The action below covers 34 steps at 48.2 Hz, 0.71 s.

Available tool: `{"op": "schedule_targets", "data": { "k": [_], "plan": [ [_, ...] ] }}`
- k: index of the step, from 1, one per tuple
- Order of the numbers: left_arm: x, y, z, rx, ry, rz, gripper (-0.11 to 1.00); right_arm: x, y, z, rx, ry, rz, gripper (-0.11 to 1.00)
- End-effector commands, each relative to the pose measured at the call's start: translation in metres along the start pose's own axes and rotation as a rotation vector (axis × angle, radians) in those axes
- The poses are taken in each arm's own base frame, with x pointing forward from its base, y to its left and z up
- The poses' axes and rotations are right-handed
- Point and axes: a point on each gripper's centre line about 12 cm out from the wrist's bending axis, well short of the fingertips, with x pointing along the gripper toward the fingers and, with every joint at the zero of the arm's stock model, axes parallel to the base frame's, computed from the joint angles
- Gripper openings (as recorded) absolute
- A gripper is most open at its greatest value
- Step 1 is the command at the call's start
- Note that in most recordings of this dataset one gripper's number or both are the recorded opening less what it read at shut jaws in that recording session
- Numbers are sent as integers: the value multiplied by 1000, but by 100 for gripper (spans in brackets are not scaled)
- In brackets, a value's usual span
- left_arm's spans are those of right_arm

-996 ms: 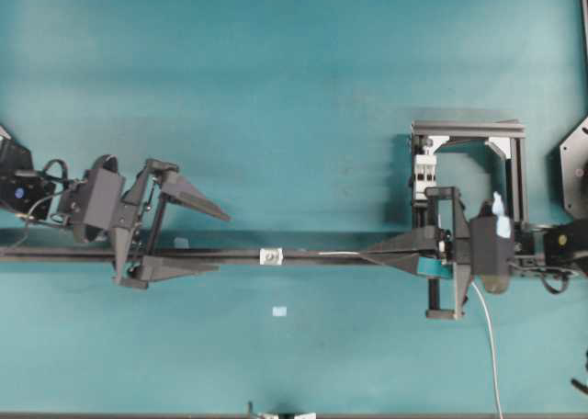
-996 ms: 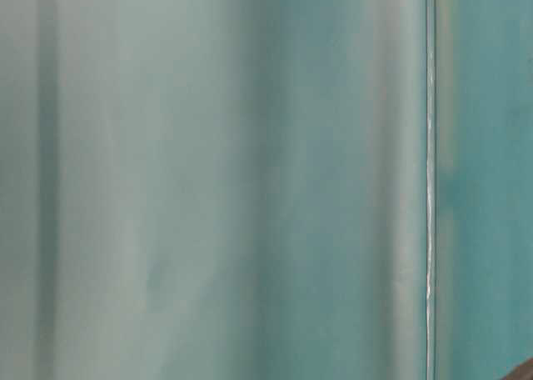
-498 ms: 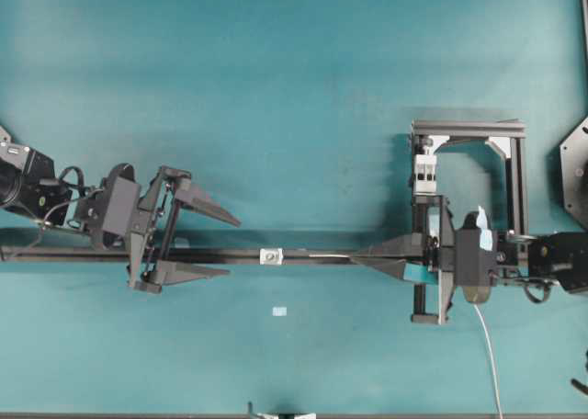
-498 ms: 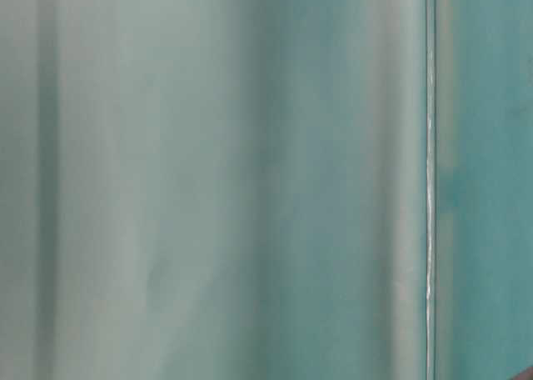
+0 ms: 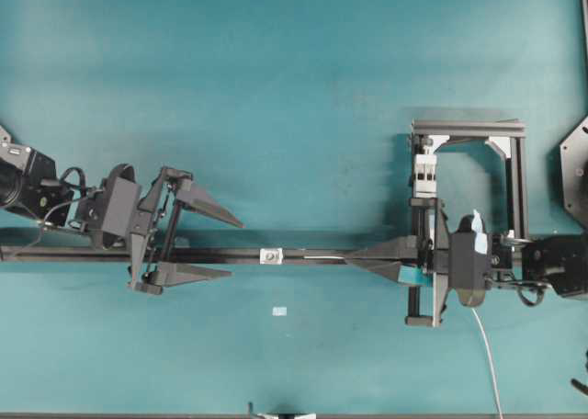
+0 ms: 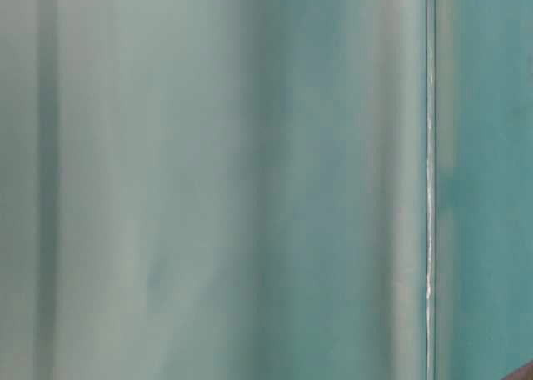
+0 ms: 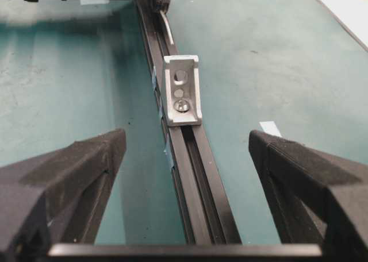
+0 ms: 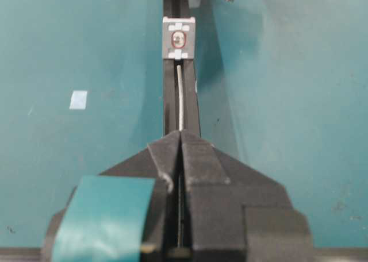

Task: Insert the wire through the hole in the metal fitting marked with a red label. (retake)
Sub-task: 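Push the wire tip leftward through the red-ringed hole in the bracket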

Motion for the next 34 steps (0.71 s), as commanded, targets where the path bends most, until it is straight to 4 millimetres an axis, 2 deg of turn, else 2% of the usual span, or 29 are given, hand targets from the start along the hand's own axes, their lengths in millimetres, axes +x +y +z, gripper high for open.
{"op": "schedule_targets", "data": {
  "k": [1, 34],
  "plan": [
    [2, -2, 10, -2, -39, -9, 67, 1, 5, 8, 16, -41, 10, 2],
    [5, -3, 12, -3, -47, -11, 67, 9, 6, 3, 18, -53, -16, 2]
  ]
}}
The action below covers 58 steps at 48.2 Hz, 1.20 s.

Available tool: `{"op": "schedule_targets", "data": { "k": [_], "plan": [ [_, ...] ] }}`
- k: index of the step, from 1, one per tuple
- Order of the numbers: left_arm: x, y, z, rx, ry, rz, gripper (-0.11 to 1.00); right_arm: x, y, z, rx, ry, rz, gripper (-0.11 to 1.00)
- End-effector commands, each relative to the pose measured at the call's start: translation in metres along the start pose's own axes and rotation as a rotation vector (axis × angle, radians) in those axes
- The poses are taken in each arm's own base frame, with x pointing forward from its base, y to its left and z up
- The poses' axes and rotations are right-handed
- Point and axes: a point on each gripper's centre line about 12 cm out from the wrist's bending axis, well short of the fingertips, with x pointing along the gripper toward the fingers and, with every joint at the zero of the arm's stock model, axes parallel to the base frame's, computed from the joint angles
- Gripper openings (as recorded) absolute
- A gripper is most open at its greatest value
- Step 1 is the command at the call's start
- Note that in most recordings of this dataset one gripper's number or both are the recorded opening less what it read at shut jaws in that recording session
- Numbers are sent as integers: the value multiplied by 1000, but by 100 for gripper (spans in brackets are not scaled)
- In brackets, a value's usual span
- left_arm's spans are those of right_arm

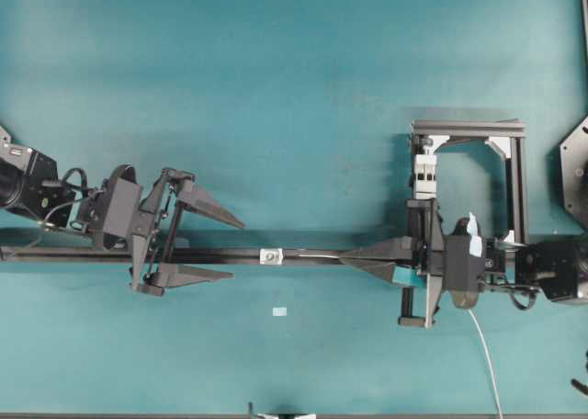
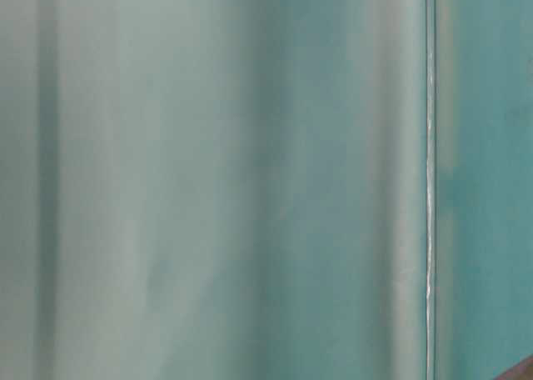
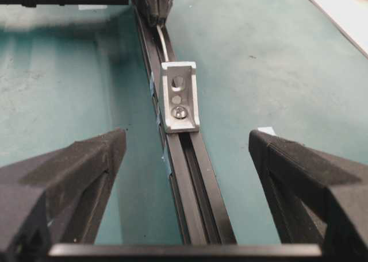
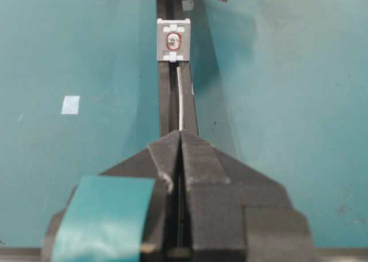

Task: Insert the wire through the hole in the metal fitting marked with a red label. (retake)
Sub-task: 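Push the wire tip leftward through the red-ringed hole in the bracket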

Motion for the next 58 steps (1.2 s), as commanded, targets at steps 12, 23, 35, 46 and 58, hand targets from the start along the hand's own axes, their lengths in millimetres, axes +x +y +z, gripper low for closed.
{"op": "schedule_targets", "data": {
  "k": [12, 23, 35, 46, 58],
  "plan": [
    [3, -3, 10, -3, -39, -9, 67, 6, 6, 7, 16, -47, 4, 2],
    [3, -3, 10, -3, -38, -9, 67, 10, 5, 8, 19, -51, -6, 2],
    [3, -3, 9, -2, -33, -8, 67, 16, 5, 8, 17, -57, -15, 2],
    [4, -3, 9, -1, -35, -10, 67, 20, 5, 9, 17, -64, -20, 2],
    [4, -3, 9, 3, -33, -10, 67, 21, 6, 10, 16, -69, -20, 2]
  ]
}}
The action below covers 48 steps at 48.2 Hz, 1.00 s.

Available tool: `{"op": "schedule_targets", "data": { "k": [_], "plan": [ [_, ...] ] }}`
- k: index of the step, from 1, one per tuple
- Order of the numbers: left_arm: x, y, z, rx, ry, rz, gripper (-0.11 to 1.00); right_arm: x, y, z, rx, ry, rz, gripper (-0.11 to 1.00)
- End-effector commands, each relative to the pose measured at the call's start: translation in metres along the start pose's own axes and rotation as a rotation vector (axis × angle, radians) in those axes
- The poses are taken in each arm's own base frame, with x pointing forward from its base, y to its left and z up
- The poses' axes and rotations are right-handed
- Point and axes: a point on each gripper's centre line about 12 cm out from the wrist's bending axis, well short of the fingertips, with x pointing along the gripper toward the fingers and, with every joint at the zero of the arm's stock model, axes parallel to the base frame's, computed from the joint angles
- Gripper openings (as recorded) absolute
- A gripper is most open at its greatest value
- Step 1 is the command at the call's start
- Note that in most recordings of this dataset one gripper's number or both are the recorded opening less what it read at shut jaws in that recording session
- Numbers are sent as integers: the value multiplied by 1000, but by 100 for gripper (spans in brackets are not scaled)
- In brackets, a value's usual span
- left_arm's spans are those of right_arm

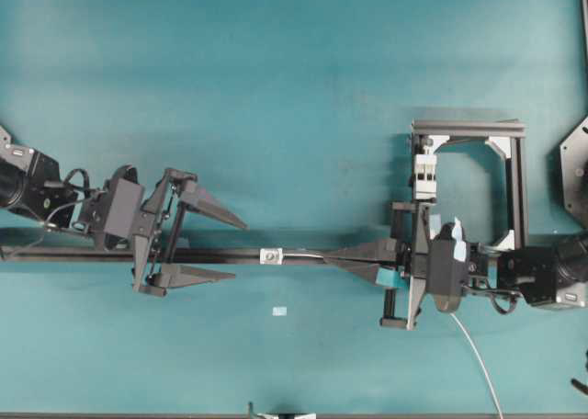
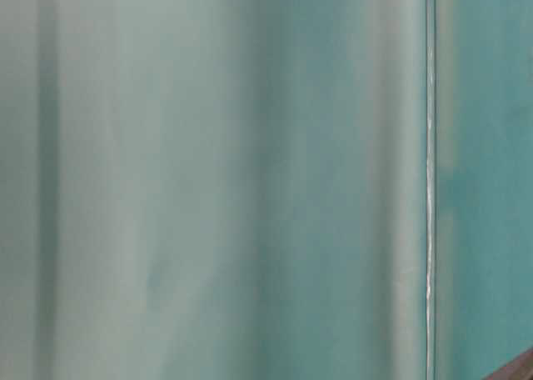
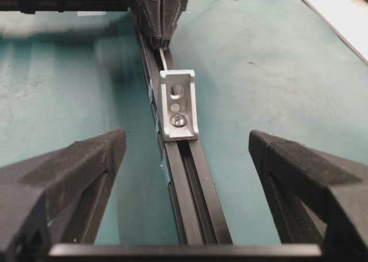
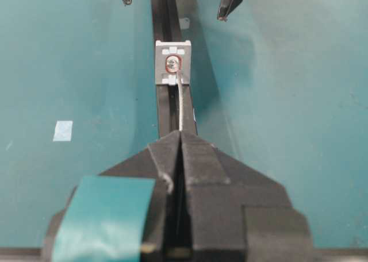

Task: Insert the wire through the hole in the metal fitting marked with a red label. (retake)
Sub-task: 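Push the wire tip leftward through the red-ringed hole in the bracket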

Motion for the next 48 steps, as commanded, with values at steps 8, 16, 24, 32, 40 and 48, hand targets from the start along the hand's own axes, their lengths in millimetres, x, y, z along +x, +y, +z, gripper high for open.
{"op": "schedule_targets", "data": {
  "k": [8, 16, 24, 32, 40, 48],
  "plan": [
    [2, -2, 7, 3, -26, -9, 67, 4, 3, 8, 15, -31, 0, 2],
    [2, -2, 7, 3, -26, -9, 67, 9, 3, 6, 16, -32, -6, 2],
    [3, -3, 7, 3, -27, -9, 67, 14, 1, 7, 19, -36, -16, 2],
    [3, -3, 7, 5, -27, -9, 67, 18, 1, 7, 21, -42, -20, 2],
    [3, -3, 7, 6, -29, -9, 67, 24, 0, 7, 28, -44, -29, 2],
    [3, -3, 7, 6, -27, -9, 67, 30, 0, 8, 32, -51, -32, 2]
  ]
}}
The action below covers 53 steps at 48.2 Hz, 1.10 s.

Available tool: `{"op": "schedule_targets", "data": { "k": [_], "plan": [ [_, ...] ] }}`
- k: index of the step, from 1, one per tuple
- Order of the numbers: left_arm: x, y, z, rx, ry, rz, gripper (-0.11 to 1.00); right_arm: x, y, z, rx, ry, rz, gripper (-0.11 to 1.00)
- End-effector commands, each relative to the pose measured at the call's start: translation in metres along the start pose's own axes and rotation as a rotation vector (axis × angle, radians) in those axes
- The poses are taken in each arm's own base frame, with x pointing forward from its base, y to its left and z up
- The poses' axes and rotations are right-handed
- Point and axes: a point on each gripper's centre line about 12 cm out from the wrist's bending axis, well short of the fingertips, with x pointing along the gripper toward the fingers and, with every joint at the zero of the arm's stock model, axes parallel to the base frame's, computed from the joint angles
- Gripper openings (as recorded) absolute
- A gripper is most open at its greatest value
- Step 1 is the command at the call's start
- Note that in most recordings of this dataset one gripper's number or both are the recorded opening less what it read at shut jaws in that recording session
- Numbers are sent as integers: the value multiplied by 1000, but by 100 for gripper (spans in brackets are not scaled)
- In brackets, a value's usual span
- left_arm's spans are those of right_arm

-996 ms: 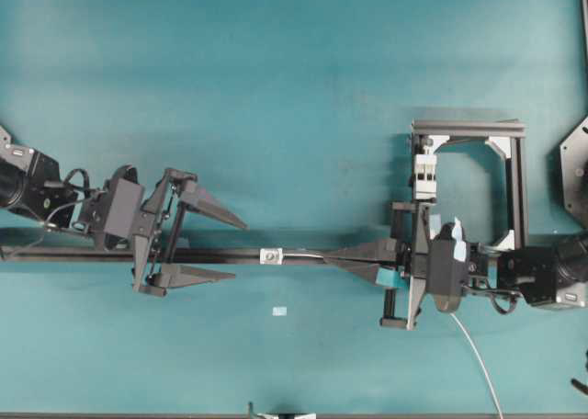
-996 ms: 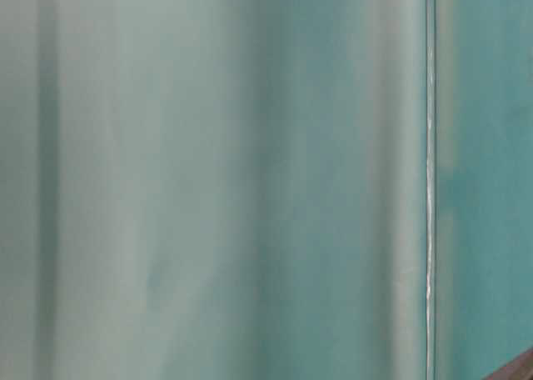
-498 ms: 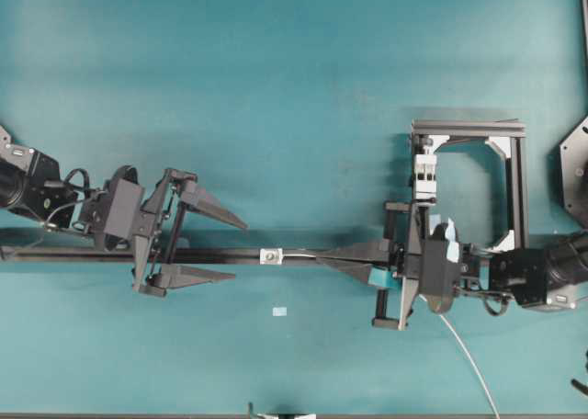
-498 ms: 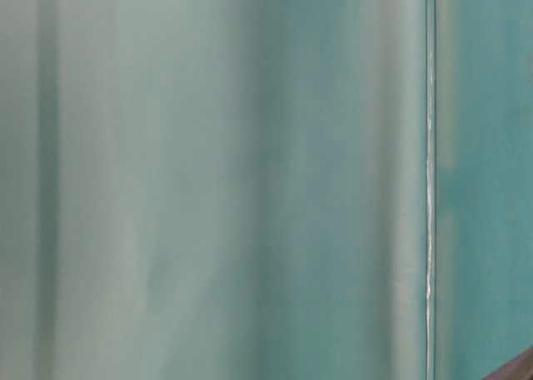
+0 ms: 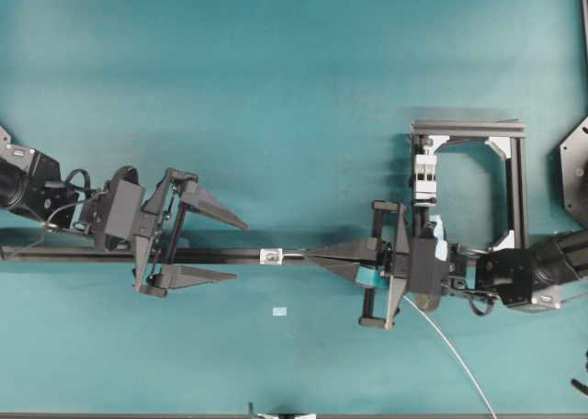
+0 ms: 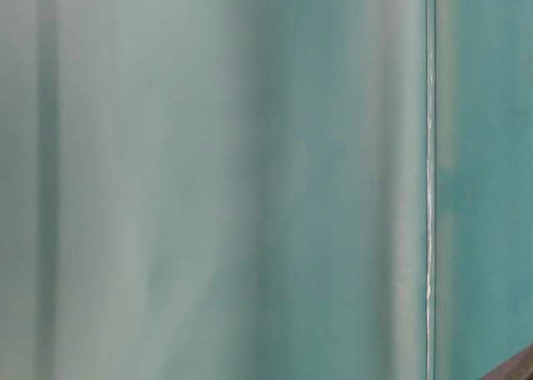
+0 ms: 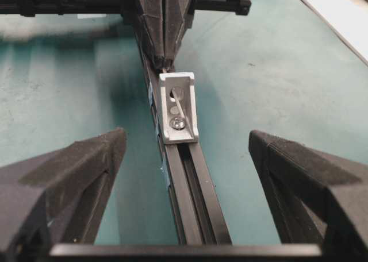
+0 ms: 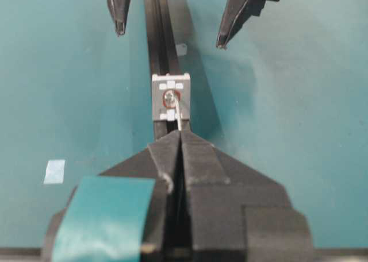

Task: Insert the wire through the hole in the metal fitting marked with a red label. (retake)
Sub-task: 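Push the wire tip leftward through the red-ringed hole in the bracket, then move the left gripper to the bracket and grasp the protruding wire tip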

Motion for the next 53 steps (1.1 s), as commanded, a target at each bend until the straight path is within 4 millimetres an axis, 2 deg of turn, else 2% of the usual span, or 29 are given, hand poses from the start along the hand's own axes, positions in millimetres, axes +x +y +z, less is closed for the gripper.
{"op": "schedule_targets", "data": {
  "k": [1, 38, 47, 53],
  "plan": [
    [2, -2, 7, 3, -26, -9, 67, 5, 1, 7, 13, -21, -1, 2],
    [3, -3, 7, 5, -25, -12, 67, 26, 5, 9, -14, -3, 10, 2],
    [9, -3, 7, -8, -7, -12, 66, 27, 4, 9, -16, 1, 9, 2],
    [17, -4, 6, -32, 22, -11, 59, 27, 4, 9, -16, 1, 9, 2]
  ]
}}
